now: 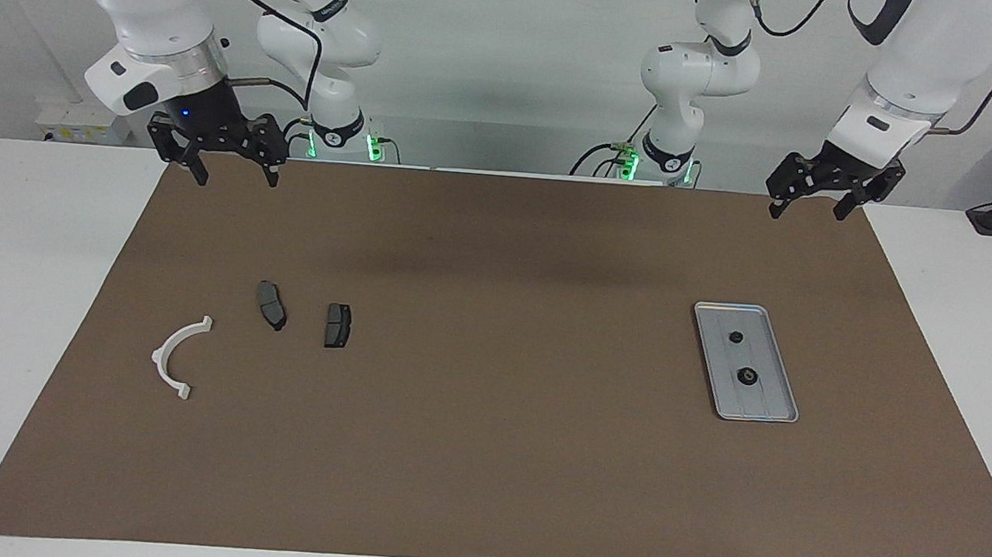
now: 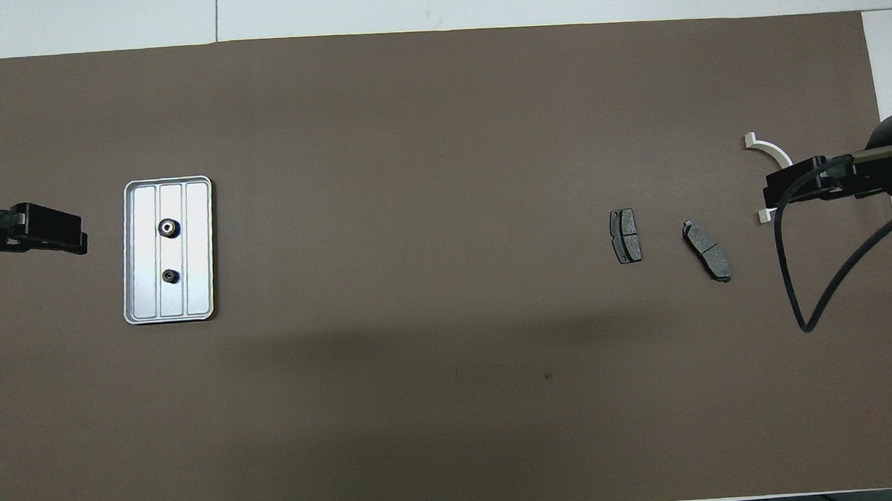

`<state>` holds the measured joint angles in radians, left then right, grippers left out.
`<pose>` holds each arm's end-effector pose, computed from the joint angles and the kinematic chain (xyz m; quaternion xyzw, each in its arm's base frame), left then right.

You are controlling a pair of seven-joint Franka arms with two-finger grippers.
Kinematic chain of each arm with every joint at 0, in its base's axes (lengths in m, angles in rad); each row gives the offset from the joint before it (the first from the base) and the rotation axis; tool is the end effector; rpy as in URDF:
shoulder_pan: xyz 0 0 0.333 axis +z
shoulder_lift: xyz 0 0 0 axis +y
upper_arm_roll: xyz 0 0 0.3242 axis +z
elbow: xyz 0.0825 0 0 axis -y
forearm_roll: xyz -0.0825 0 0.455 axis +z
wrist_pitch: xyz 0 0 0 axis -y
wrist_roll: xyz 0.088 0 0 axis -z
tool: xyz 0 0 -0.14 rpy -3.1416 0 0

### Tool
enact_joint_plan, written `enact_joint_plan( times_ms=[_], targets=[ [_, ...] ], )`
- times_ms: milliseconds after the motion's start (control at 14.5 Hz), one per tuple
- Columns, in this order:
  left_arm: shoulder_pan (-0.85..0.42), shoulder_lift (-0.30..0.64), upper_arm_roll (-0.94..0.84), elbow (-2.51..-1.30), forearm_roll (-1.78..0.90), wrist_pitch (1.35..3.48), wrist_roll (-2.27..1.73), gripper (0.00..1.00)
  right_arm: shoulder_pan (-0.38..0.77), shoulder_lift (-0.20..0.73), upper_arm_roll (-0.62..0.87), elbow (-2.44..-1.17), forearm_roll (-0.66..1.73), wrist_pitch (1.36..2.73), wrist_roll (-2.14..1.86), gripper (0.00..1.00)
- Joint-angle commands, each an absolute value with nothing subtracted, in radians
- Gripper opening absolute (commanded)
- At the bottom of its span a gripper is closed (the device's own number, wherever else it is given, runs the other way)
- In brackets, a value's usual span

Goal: Place bearing gear from tray to pile

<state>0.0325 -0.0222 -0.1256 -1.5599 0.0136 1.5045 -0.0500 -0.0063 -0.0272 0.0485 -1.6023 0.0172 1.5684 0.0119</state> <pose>0.6081 -0.0556 0.6135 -0.9996 0.0212 0.0161 0.0093 0.6154 0.0287 0.5993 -0.9998 -0.0151 0.0036 0.0078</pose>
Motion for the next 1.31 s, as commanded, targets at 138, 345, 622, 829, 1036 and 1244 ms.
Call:
enact_joint_plan(
  times_ms=[138, 345, 622, 829, 1036, 1244],
  targets=[
    [0.029, -0.006, -0.118, -1.526, 0.012, 1.499, -0.040, 1.00, -0.008, -0.041, 0.051, -1.614, 0.041, 1.572, 0.025, 1.00],
    [0.041, -0.032, -0.114, -1.590, 0.014, 1.557, -0.035, 1.00, -0.008, -0.041, 0.051, -1.614, 0.041, 1.572, 0.021, 1.00],
    [0.044, -0.031, -0.097, -1.589, 0.014, 1.502, -0.043, 1.00, -0.009, -0.041, 0.051, -1.614, 0.041, 1.574, 0.023, 1.00],
    [0.067, -0.043, -0.080, -1.598, 0.015, 1.480, -0.043, 1.00, -0.009, -0.043, 0.051, -1.614, 0.043, 1.569, 0.022, 1.00],
    [0.064, -0.060, -0.067, -1.705, 0.020, 1.636, -0.040, 1.00, -0.009, -0.049, 0.051, -1.614, 0.043, 1.571, 0.021, 1.00],
    [0.058, 0.073, -0.067, -1.710, 0.021, 1.773, -0.043, 1.00, -0.018, -0.052, 0.051, -1.614, 0.043, 1.569, 0.008, 1.00]
  ],
)
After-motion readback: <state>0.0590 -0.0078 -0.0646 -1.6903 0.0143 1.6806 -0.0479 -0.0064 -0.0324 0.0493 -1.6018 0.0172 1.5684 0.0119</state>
